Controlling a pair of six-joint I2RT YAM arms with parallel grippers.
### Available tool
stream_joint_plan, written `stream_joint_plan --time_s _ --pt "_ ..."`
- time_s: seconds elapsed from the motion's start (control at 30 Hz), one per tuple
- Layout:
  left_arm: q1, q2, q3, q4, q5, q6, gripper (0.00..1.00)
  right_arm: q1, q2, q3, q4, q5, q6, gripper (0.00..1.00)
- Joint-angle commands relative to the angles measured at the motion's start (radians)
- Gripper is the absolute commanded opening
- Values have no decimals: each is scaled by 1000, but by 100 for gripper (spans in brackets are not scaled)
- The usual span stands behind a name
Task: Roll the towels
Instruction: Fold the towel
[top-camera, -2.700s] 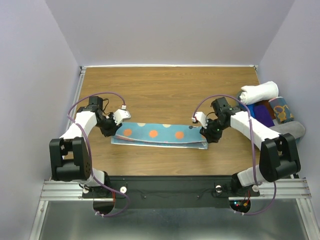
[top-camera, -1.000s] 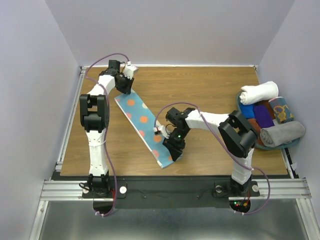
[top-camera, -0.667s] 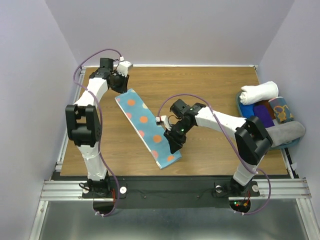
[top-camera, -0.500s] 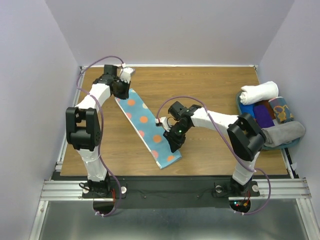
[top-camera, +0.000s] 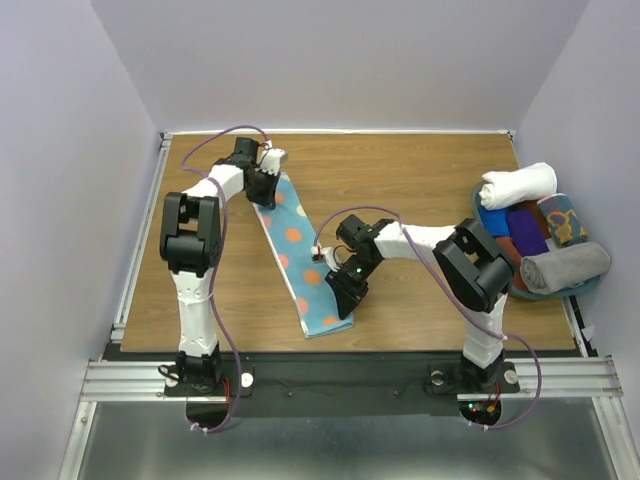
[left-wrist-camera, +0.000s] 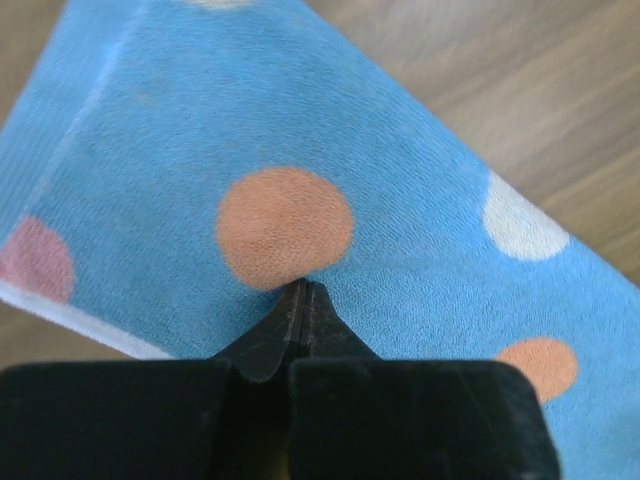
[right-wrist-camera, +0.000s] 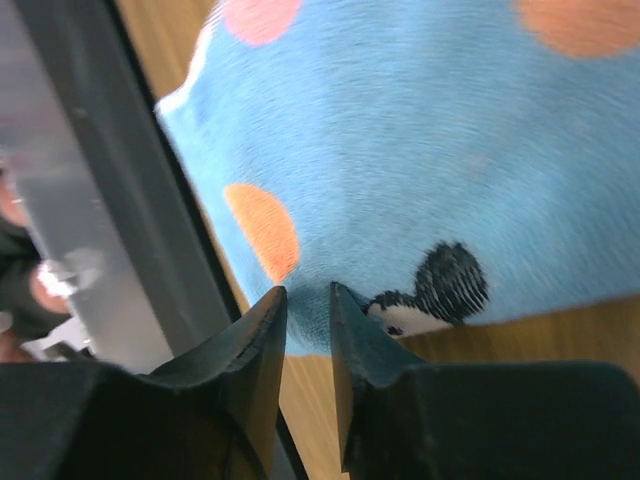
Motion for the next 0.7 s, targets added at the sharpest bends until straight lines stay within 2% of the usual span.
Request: stream_joint_plan --time_s 0.0,0.13,0.23,0.27,0.33,0.43,0.47,0.53,0.57,0.6,0.67 --pt "-46 113 118 -24 36 17 0 9 58 -41 34 -139 -22 31" --pt "-96 195 332 -95 48 26 0 12 74 -28 60 -153 -3 36" --pt "-110 245 418 -129 54 26 0 12 81 -21 66 -116 1 41" --pt "-113 251 453 -132 59 26 1 12 76 -21 66 -114 -2 47" --pt "-113 241 500 -150 47 35 8 9 32 -18 62 -131 -15 53" --pt "-107 169 491 -129 24 57 17 6 -52 -10 62 -143 -23 60" --pt "-98 100 471 -120 22 63 25 8 -114 7 59 -130 -17 62" --pt "-86 17 445 -92 24 63 36 8 -183 21 59 -66 -6 62" --pt "-78 -80 408 -81 30 63 48 6 -212 31 55 -39 0 61" --pt "-63 -136 384 -68 36 64 54 8 -279 33 52 -15 3 60" --pt "-45 -326 260 14 45 55 84 6 -345 24 49 63 15 57"
